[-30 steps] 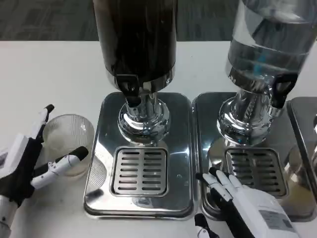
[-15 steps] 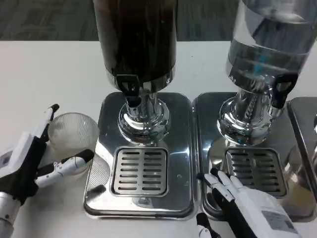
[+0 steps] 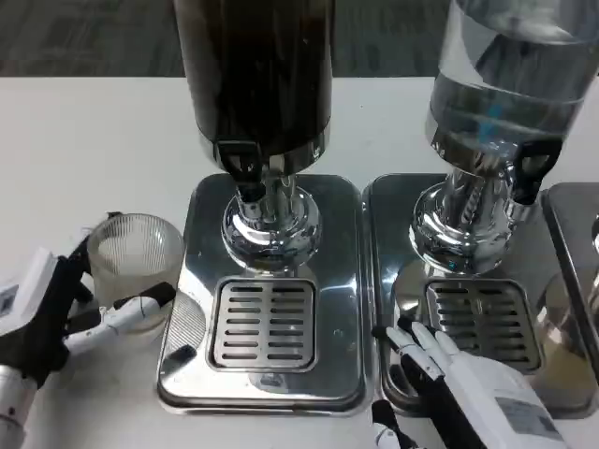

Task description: Grasp the cup under the faucet to collect the drink, then remove the cup.

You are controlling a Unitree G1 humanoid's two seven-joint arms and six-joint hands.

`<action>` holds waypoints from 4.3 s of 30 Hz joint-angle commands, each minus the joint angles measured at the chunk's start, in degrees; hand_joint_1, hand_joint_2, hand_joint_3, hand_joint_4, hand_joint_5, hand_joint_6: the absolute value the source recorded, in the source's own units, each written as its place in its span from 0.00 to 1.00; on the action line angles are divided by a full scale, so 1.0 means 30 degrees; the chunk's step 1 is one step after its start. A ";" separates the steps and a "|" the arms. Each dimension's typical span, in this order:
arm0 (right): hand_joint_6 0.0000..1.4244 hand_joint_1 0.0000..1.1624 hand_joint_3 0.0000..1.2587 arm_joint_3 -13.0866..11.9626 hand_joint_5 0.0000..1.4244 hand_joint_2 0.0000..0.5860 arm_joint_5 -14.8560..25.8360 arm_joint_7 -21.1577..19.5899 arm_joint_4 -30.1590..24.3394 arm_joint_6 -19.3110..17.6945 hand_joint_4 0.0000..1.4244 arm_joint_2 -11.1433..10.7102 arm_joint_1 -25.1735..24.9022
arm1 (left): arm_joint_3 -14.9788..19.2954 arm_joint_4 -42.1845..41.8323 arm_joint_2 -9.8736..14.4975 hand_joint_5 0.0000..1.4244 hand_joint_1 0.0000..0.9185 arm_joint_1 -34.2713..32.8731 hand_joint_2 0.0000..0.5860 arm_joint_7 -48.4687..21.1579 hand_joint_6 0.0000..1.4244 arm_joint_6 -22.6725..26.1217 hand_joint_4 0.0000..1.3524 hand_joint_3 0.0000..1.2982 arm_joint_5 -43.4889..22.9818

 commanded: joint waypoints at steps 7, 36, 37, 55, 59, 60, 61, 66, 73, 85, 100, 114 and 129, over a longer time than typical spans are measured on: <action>0.03 0.40 0.08 -0.0080 0.00 0.92 0.0251 -0.0048 -0.0113 -0.0026 0.00 -0.0069 -0.0160 | 0.0245 0.1664 -0.0490 0.45 0.25 -0.0380 0.19 0.1300 0.60 -0.1754 0.27 0.29 -0.0413; 0.03 0.39 0.08 -0.0226 0.00 0.93 0.0860 -0.0211 -0.0292 -0.0169 0.00 -0.0589 0.0142 | 0.2155 0.0229 -0.0731 0.57 0.30 0.1539 0.22 0.3103 0.73 -0.5390 0.34 0.34 -0.1190; 0.03 0.39 0.08 -0.0228 0.00 0.93 0.0877 -0.0209 -0.0301 -0.0177 0.00 -0.0597 0.0142 | 0.2174 -0.0049 -0.0777 0.57 0.30 0.1664 0.22 0.2986 0.73 -0.5508 0.34 0.34 -0.1243; 0.03 0.46 0.09 -0.0169 0.00 0.90 0.1037 -0.0447 -0.0373 -0.0163 0.00 -0.0532 0.0447 | 0.1689 -0.2395 -0.2488 0.56 0.30 0.2039 0.26 0.0235 0.72 -0.5978 0.34 0.33 -0.1319; 0.03 0.48 0.09 -0.0031 0.00 0.88 0.0805 -0.0414 -0.0492 -0.0130 0.00 -0.0494 0.0401 | 0.1662 -0.2224 -0.2620 0.55 0.30 0.1798 0.27 -0.0015 0.72 -0.6043 0.34 0.33 -0.1292; 0.03 0.48 0.09 0.0017 0.00 0.88 0.0728 -0.0451 -0.0521 -0.0108 0.00 -0.0453 0.0429 | 0.1646 -0.2136 -0.2644 0.55 0.30 0.1720 0.27 -0.0049 0.72 -0.6066 0.34 0.33 -0.1286; 0.03 0.48 0.10 0.0048 0.00 0.88 0.0684 -0.0474 -0.0534 -0.0063 0.00 -0.0395 0.0465 | 0.1644 -0.2067 -0.2649 0.55 0.30 0.1675 0.27 -0.0071 0.72 -0.6091 0.34 0.32 -0.1286; 0.03 0.49 0.10 0.0223 0.00 0.88 0.0450 -0.0674 -0.0469 0.0080 0.00 -0.0114 0.0611 | 0.1528 -0.1496 -0.2708 0.55 0.30 0.1290 0.28 -0.0226 0.72 -0.6216 0.34 0.32 -0.1251; 0.03 0.50 0.10 0.0369 0.00 0.89 0.0320 -0.0887 -0.0344 0.0062 0.00 0.0133 0.0730 | 0.1316 -0.0624 -0.2759 0.55 0.30 0.0648 0.28 -0.0323 0.72 -0.6388 0.34 0.33 -0.1018; 0.03 0.51 0.10 0.0665 0.00 0.90 0.0204 -0.1311 -0.0256 0.0012 0.00 0.0289 0.1083 | 0.0279 0.1037 -0.2825 0.55 0.30 -0.0531 0.27 -0.0259 0.72 -0.6524 0.34 0.33 -0.0451; 0.04 0.51 0.10 0.0983 0.00 0.91 0.0074 -0.1588 -0.0216 0.0148 0.00 0.0656 0.1336 | -0.0855 0.2451 -0.2975 0.54 0.31 -0.1838 0.29 -0.0886 0.71 -0.6469 0.33 0.31 -0.0076; 0.05 0.51 0.10 0.1072 0.00 0.90 -0.0015 -0.1656 0.0083 0.0139 0.00 0.1025 0.1100 | -0.1838 0.2486 -0.2561 0.41 0.10 -0.2389 0.29 -0.1488 0.51 -0.5614 0.24 0.23 0.0440; 0.05 0.52 0.10 0.0974 0.00 0.90 0.0266 -0.1658 0.0344 0.0026 0.00 0.0919 0.0770 | -0.2041 0.1022 -0.1912 0.19 0.03 -0.1886 0.28 -0.1970 0.21 -0.4879 0.10 0.18 0.0273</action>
